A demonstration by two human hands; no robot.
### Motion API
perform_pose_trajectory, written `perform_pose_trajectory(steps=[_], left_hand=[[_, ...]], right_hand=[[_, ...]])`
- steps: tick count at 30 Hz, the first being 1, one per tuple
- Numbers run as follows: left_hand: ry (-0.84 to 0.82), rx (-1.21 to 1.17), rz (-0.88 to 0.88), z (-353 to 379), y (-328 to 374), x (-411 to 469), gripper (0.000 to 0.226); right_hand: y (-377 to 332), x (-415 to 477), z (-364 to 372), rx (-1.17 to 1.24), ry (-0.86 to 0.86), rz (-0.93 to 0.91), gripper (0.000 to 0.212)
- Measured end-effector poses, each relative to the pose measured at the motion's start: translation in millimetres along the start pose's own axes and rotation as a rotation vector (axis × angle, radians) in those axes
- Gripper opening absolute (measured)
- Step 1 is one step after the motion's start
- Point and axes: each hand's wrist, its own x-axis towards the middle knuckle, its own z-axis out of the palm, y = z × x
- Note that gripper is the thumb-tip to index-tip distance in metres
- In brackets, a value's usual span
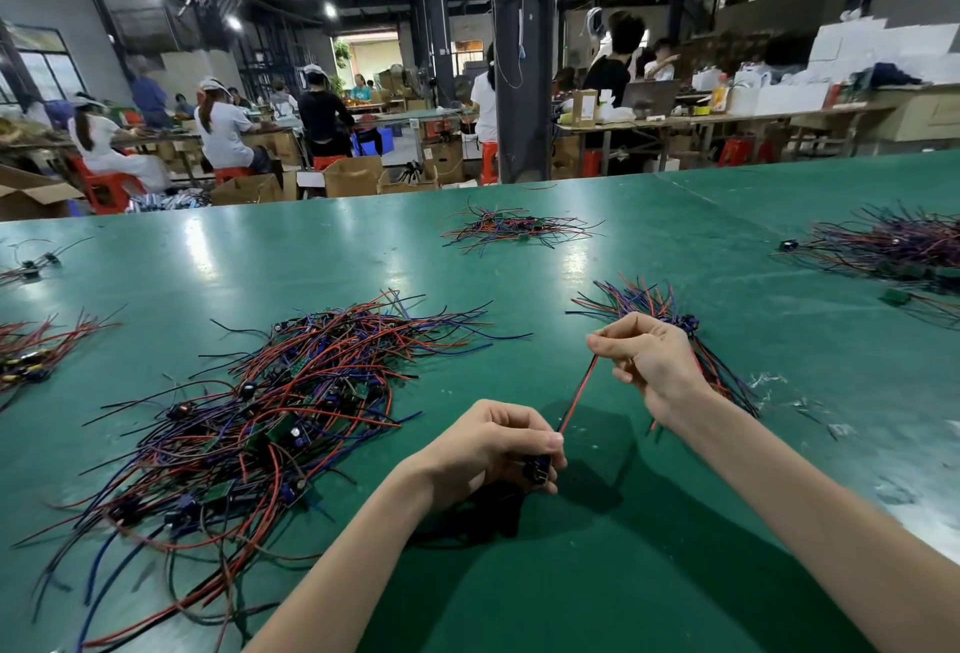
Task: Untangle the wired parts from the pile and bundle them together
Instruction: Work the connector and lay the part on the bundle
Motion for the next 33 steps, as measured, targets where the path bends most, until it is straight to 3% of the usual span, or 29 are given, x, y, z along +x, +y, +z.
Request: perform_pose_trajectory(steps=[9,13,16,19,22,28,33], left_hand=[[-0.020,0.021,-0.002,0.2,0.9,-2.6,0.023],[0.112,-0.022,0.016,-2.1,1.3,-0.6,0.021],[0.272,-0.084,0.059,-4.7,2.7,3.9,0.026],[0.474,-0.136,0.123,-11.0,3.9,7.4,0.029],[0.617,-0.162,0.170,-18.2,4.1,8.5,0.028],[0.675,-0.284,0.237,-20.2,4.1,11.0,0.021],[0.732,-0.308,0.273,-19.2,1.8,13.2,0.011]], right_hand=[[2.8,2.2,1.3,-0.047,-0.016,0.030,0.014],[-0.5,-1.6,0.3,0.065,-0.051,0.125,0.013],[-0.7,-6.6,4.0,0.058,-0.083,0.161,0.026],[5.6,-15.1,13.8,-0.016,-0.139,0.146,0.011],[17.2,-27.2,27.2,-0.138,-0.212,0.124,0.018],[26.5,-44.2,43.6,-0.091,-0.344,0.153,0.032],[23.2,-55.8,50.1,0.037,-0.486,0.297,0.021]])
